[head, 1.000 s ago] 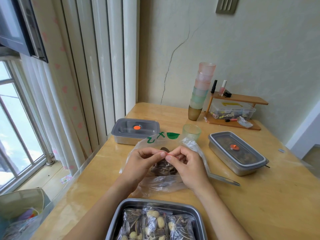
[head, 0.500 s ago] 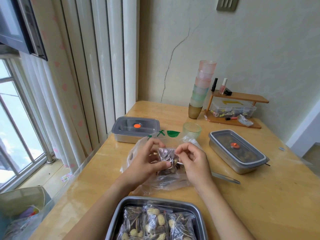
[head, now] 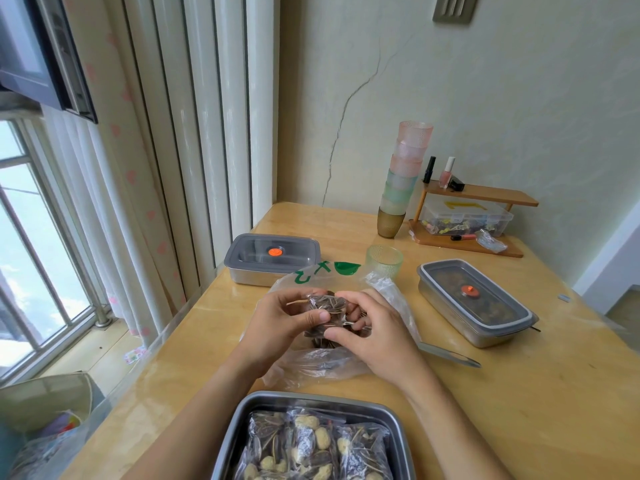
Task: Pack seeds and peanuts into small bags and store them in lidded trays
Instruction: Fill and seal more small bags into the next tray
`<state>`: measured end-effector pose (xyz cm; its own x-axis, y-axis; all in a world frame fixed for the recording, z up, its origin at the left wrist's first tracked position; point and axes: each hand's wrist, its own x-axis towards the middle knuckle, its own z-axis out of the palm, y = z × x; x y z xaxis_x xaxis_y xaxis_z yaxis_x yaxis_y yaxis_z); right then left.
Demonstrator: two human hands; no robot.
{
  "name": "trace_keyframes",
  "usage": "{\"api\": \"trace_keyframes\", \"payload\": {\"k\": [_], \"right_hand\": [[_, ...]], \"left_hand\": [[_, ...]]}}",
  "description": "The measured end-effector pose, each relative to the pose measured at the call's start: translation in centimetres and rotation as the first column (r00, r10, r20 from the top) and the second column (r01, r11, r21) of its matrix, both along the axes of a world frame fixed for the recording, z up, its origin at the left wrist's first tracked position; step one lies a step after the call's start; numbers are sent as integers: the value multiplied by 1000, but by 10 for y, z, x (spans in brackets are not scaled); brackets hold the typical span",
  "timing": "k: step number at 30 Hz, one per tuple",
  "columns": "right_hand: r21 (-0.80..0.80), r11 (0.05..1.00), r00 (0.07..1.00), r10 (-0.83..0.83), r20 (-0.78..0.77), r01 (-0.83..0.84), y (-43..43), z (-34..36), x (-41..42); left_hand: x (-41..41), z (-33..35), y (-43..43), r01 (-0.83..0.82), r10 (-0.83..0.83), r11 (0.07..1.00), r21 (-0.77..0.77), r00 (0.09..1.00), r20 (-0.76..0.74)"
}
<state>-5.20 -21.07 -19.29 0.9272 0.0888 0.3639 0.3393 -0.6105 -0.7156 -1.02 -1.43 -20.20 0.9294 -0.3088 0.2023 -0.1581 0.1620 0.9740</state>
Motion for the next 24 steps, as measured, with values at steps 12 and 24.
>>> {"api": "trace_keyframes", "payload": {"k": [12, 24], "right_hand": [[142, 988, 994, -44, -99, 58, 0, 9, -8], [157, 987, 973, 50, -223, -15, -10, 50, -53]], "left_hand": [[-4, -1, 0, -7, 3, 997, 72, 998, 59], [-49, 40, 16, 50, -119, 923, 381, 980, 160]]}}
